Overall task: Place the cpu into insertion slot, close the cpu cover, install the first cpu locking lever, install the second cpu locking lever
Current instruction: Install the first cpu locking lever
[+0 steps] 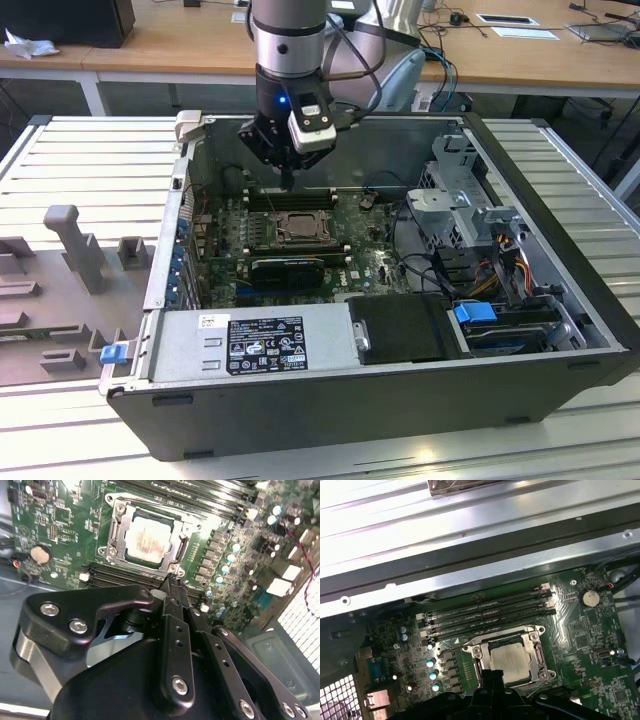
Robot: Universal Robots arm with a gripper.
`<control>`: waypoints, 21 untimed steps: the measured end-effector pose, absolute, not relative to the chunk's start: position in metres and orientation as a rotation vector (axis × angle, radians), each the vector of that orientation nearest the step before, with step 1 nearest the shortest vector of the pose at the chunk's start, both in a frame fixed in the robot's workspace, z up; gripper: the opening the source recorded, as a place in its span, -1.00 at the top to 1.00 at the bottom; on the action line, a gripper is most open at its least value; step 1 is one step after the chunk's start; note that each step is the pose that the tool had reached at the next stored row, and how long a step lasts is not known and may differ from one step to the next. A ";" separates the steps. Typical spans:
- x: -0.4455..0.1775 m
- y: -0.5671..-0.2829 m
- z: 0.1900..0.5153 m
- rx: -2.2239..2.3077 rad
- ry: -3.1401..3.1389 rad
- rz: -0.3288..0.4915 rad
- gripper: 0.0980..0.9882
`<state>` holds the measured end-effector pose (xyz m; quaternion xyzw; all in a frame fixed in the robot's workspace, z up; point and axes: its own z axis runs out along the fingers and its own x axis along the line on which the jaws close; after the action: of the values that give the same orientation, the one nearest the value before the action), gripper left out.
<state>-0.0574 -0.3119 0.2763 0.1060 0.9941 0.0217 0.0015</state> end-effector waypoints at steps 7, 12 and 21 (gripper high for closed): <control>-0.060 -0.312 0.272 0.138 3.138 0.068 0.98; -0.069 -0.312 0.271 0.126 3.138 0.069 0.98; -0.102 -0.312 0.265 0.007 3.135 0.072 0.98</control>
<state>-0.1022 -0.3119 0.2647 0.0022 0.9997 0.0229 0.0029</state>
